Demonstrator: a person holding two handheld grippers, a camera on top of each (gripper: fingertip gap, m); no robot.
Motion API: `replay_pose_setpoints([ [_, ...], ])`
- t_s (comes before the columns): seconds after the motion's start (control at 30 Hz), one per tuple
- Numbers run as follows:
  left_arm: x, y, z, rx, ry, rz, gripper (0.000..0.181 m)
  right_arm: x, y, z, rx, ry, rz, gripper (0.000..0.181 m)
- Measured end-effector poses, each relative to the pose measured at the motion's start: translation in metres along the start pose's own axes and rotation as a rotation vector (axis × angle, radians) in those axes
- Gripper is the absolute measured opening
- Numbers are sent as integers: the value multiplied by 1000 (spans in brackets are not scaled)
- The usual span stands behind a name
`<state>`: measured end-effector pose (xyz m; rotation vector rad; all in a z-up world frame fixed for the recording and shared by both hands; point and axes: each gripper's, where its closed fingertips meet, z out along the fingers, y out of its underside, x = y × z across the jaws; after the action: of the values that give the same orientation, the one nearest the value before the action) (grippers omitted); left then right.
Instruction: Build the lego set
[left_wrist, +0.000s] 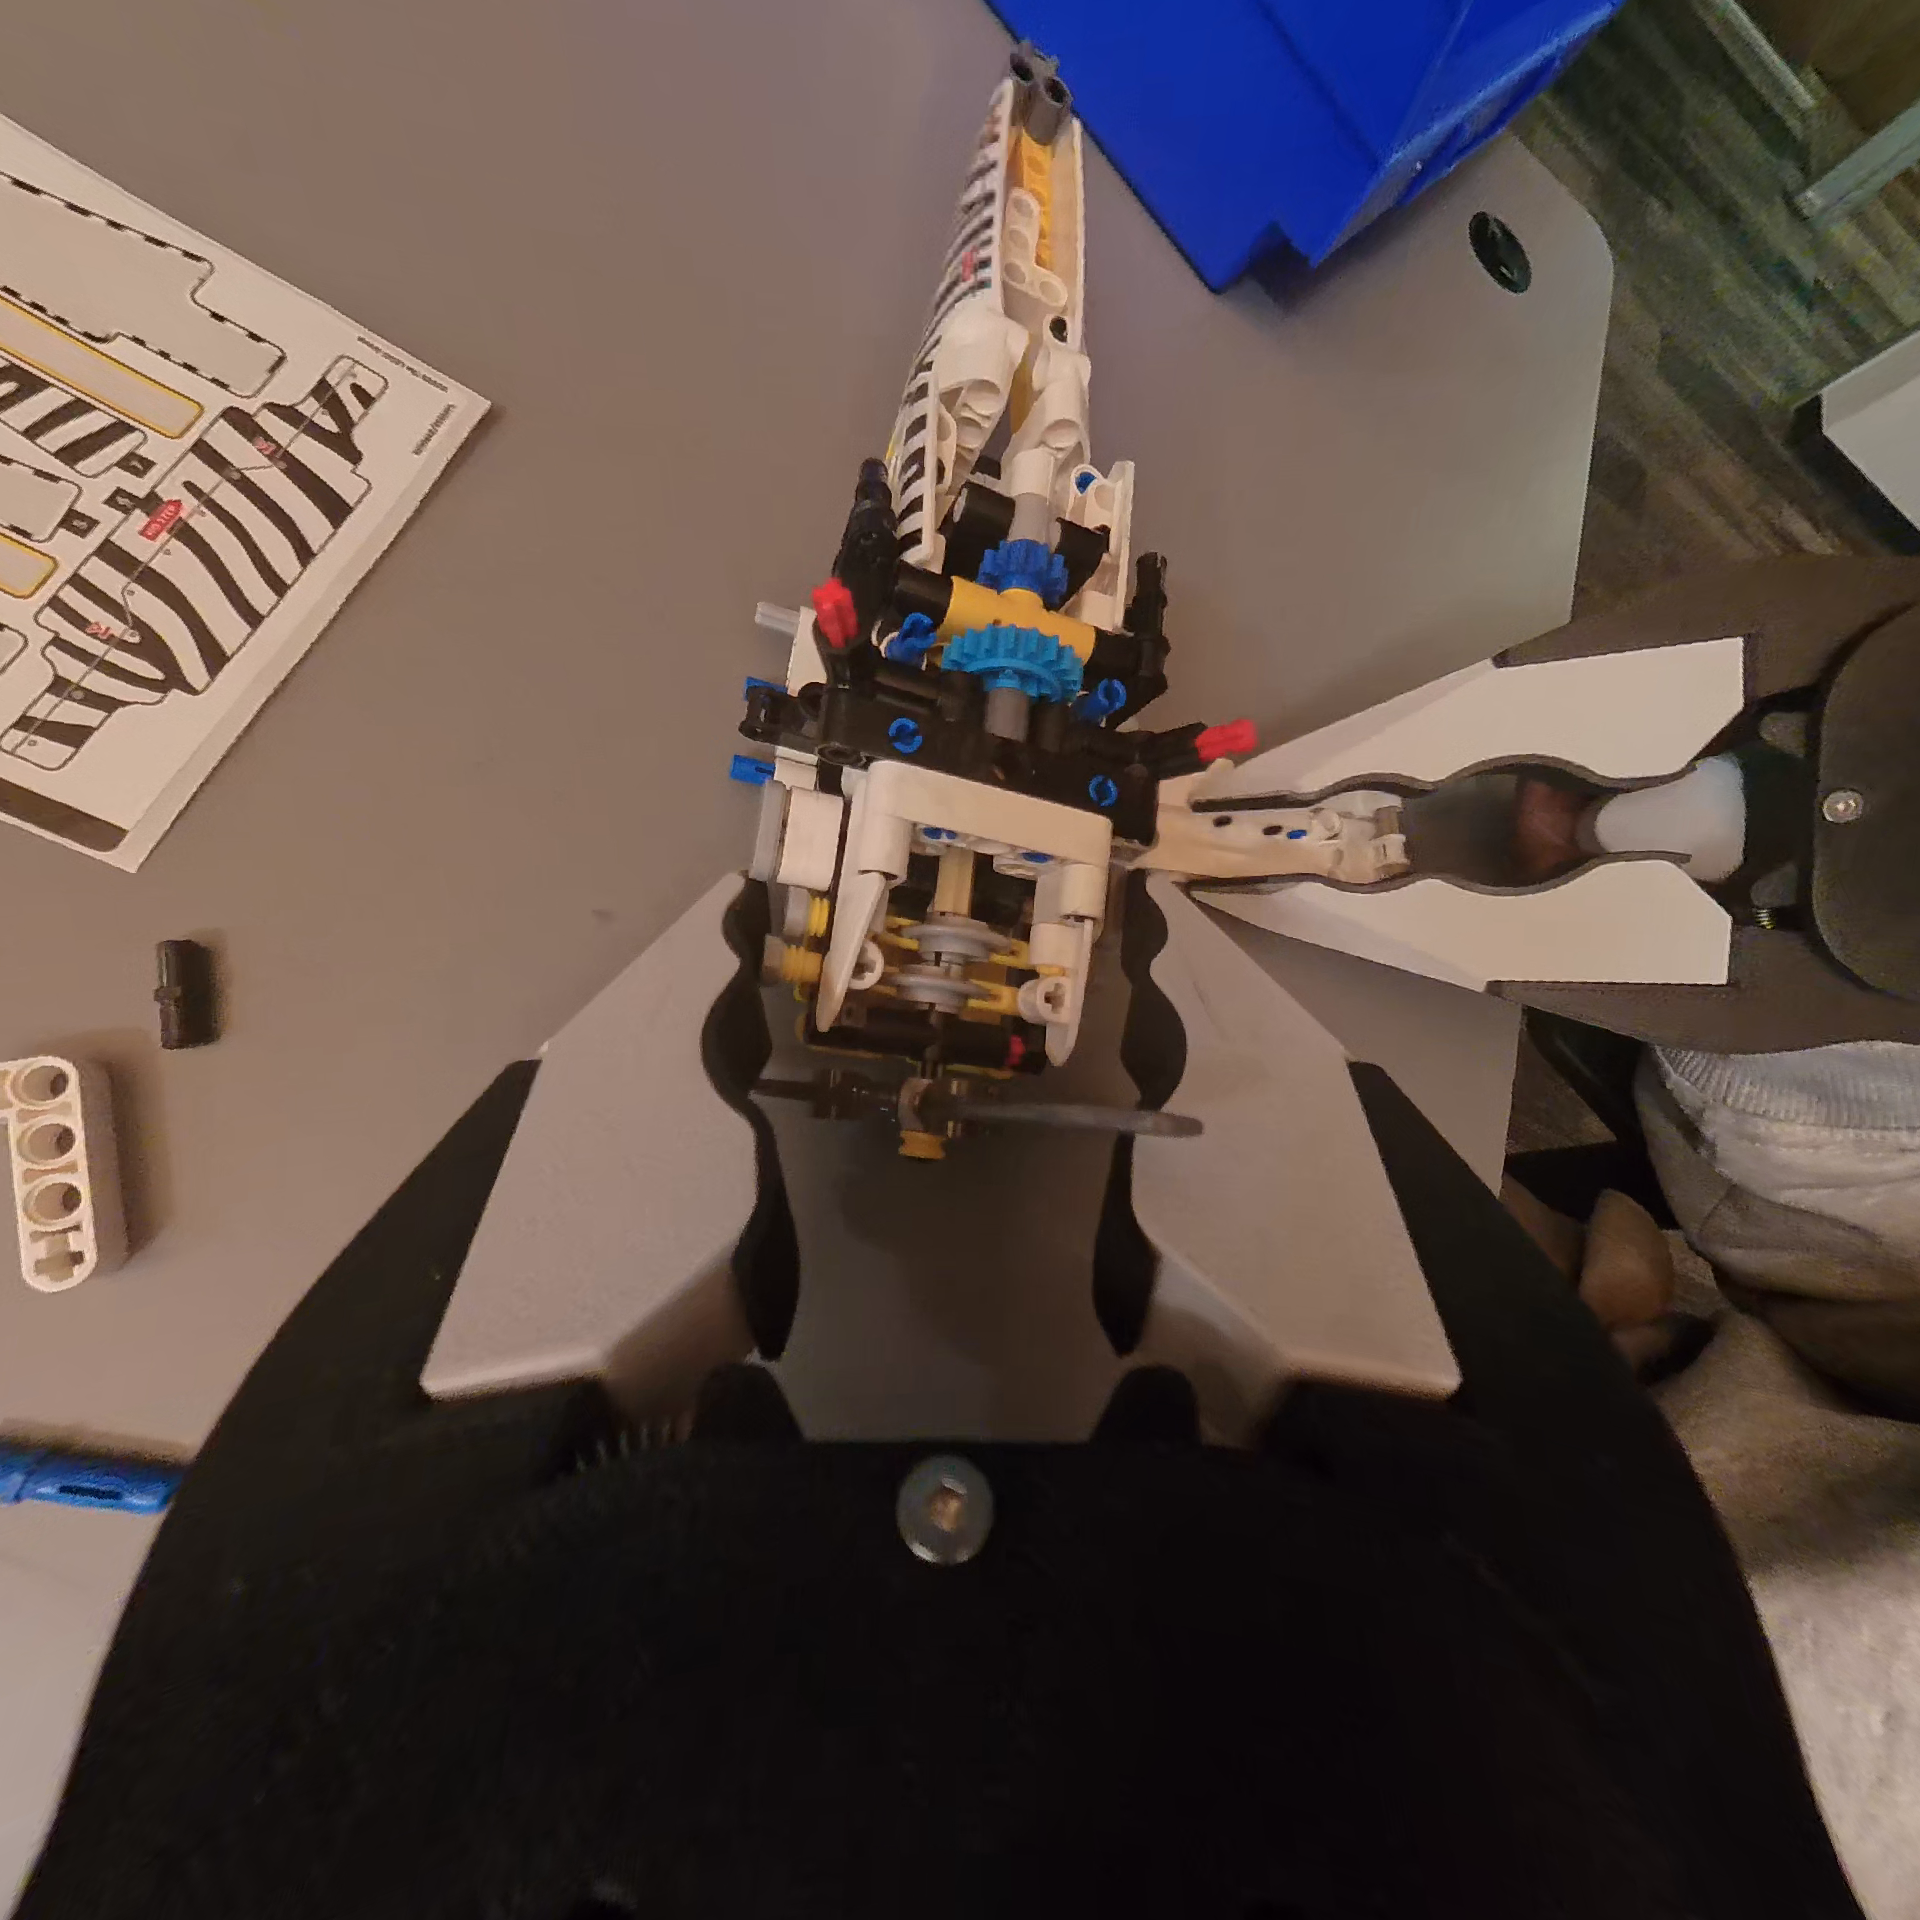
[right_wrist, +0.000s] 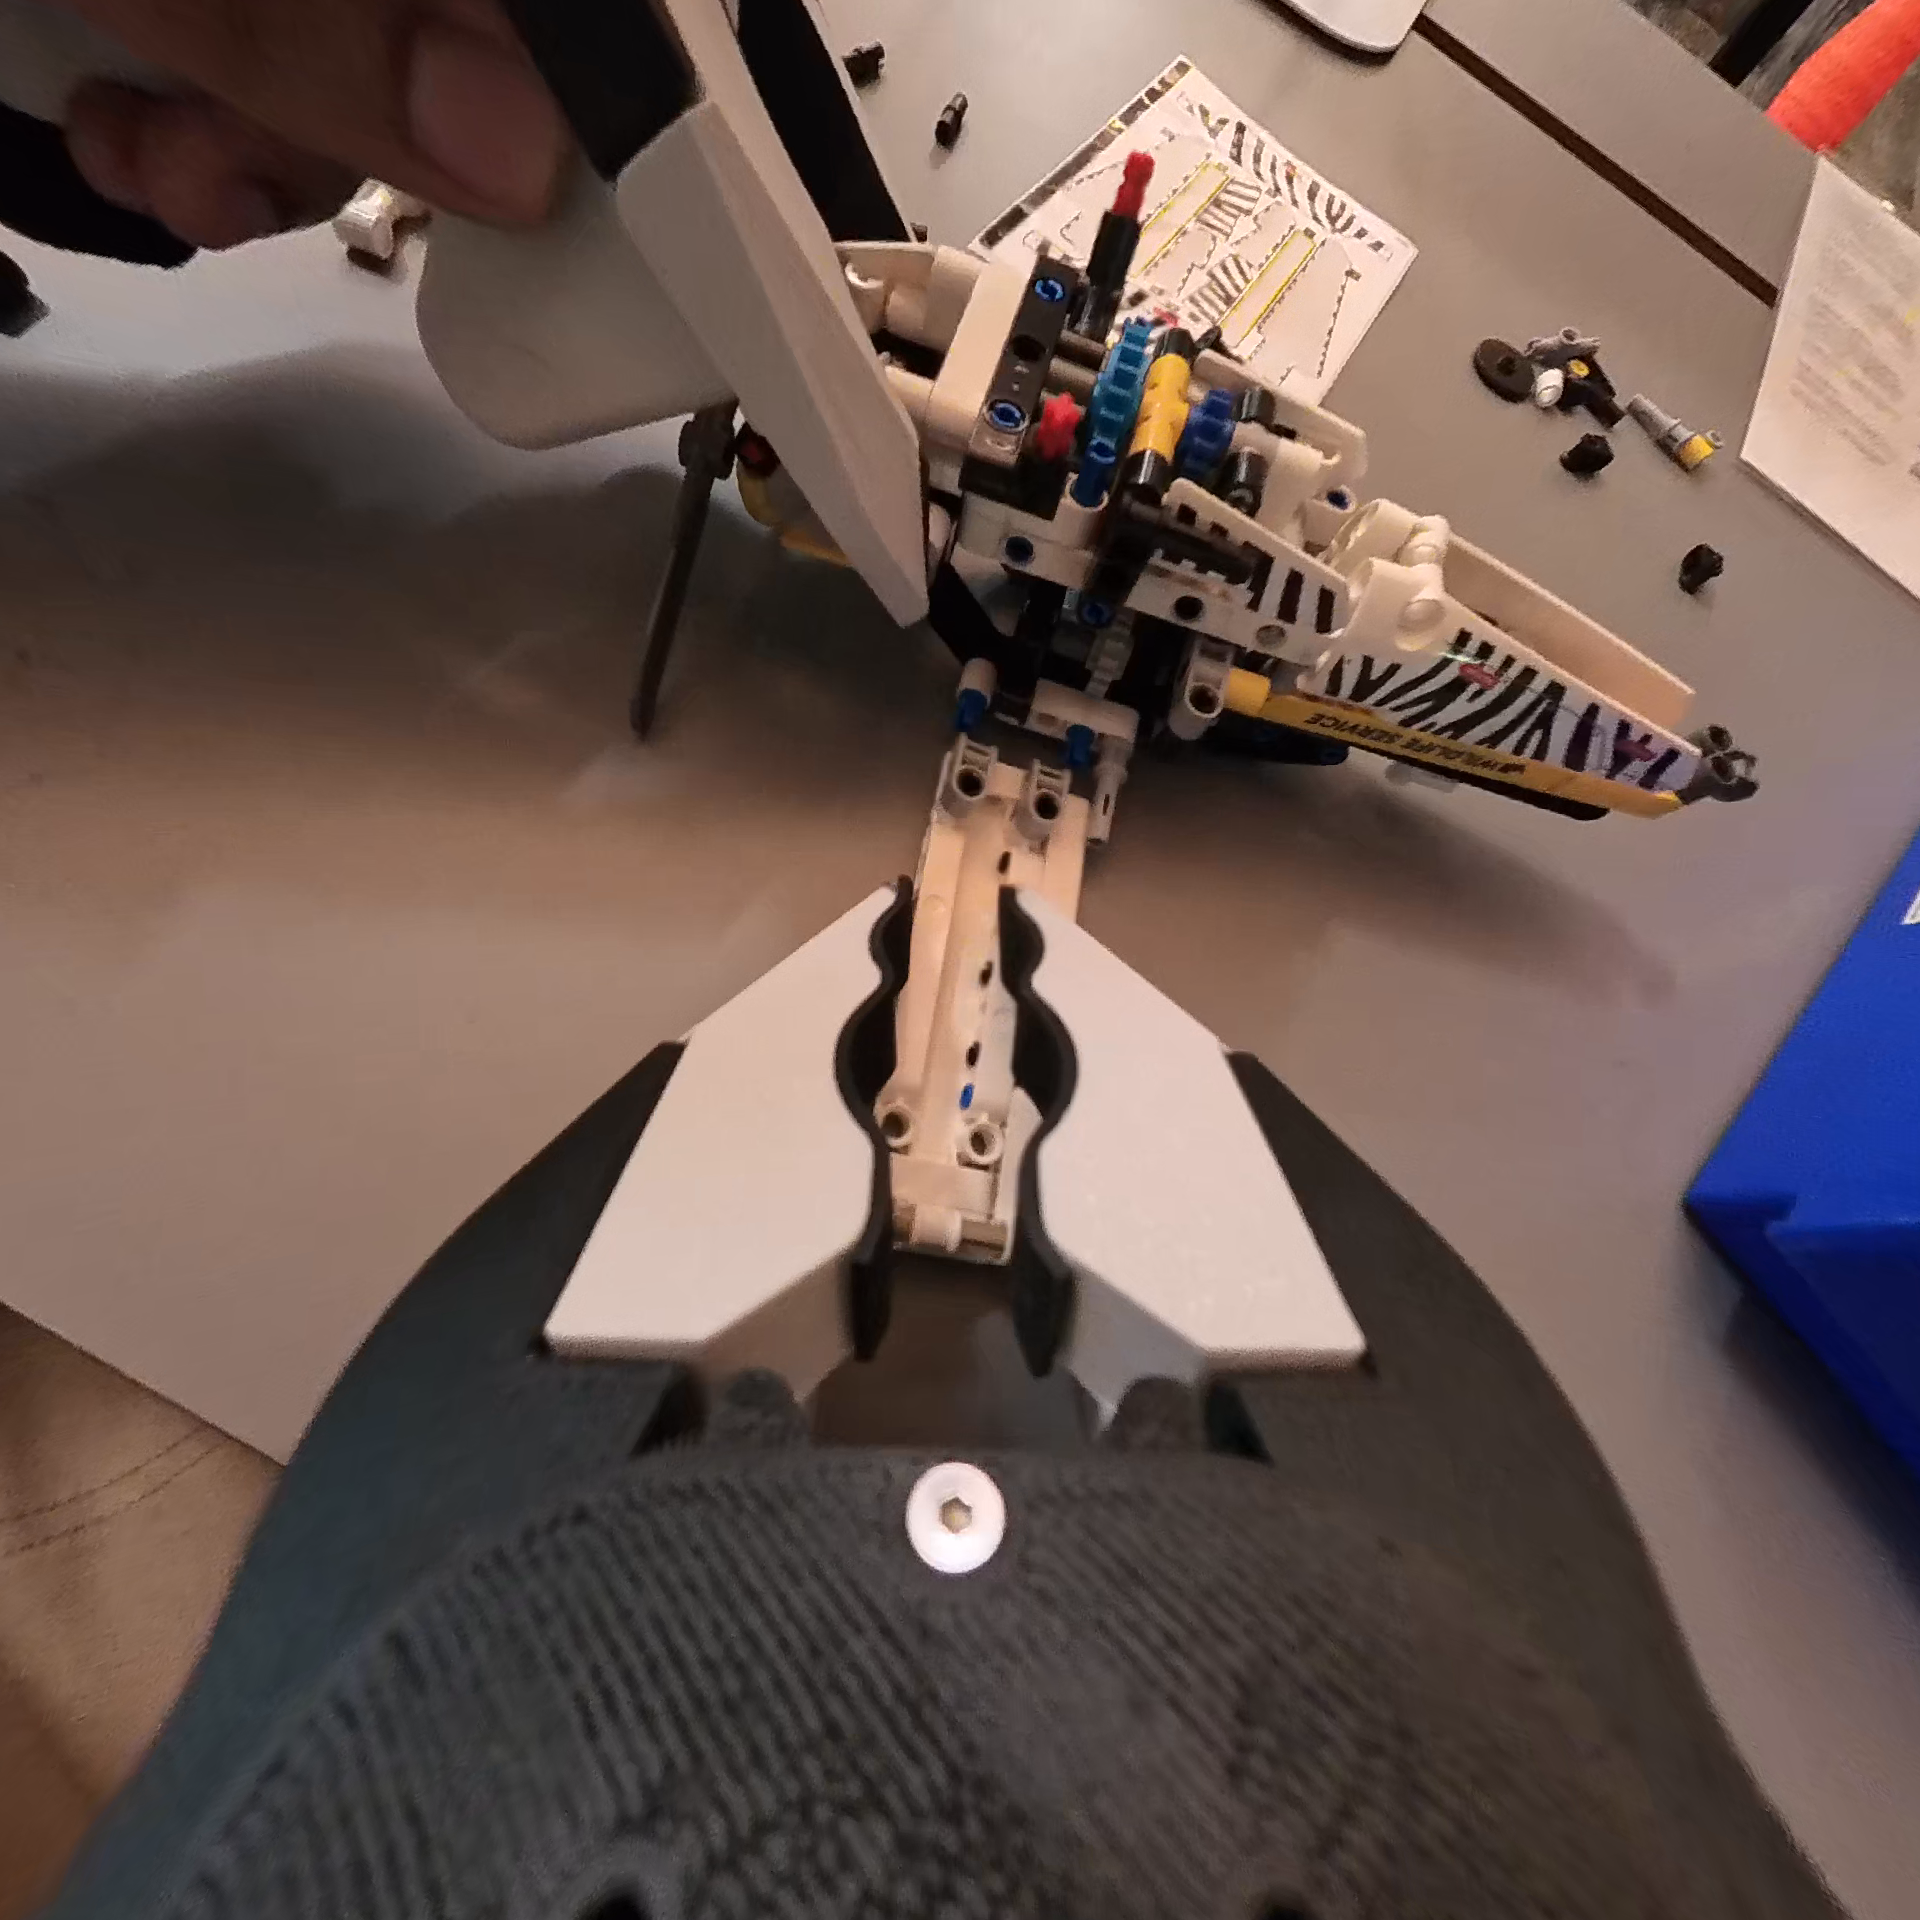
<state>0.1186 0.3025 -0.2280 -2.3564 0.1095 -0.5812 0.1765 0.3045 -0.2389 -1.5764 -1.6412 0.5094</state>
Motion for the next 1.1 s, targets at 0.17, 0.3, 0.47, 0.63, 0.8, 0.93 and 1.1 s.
replay_pose_setpoints([
  [0.17,1,0,1,-2,0,0,67,-1,0,0,2,-9,4,14],
  [0.3,2,1,1,-6,-2,0,67,5,1,0,-5,21,17,32],
  [0.47,4,3,2,-19,-9,8,67,4,3,1,-14,4,62,32],
  [0.63,6,4,2,-30,-15,17,67,6,3,1,-17,17,67,28],
  [0.8,6,4,2,-31,-12,17,67,7,3,1,-15,17,69,27],
  [0.93,6,4,3,-30,-12,19,67,7,3,0,-10,12,66,21],
  [1.1,6,5,3,-31,-11,19,66,6,2,0,-7,13,53,18],
])
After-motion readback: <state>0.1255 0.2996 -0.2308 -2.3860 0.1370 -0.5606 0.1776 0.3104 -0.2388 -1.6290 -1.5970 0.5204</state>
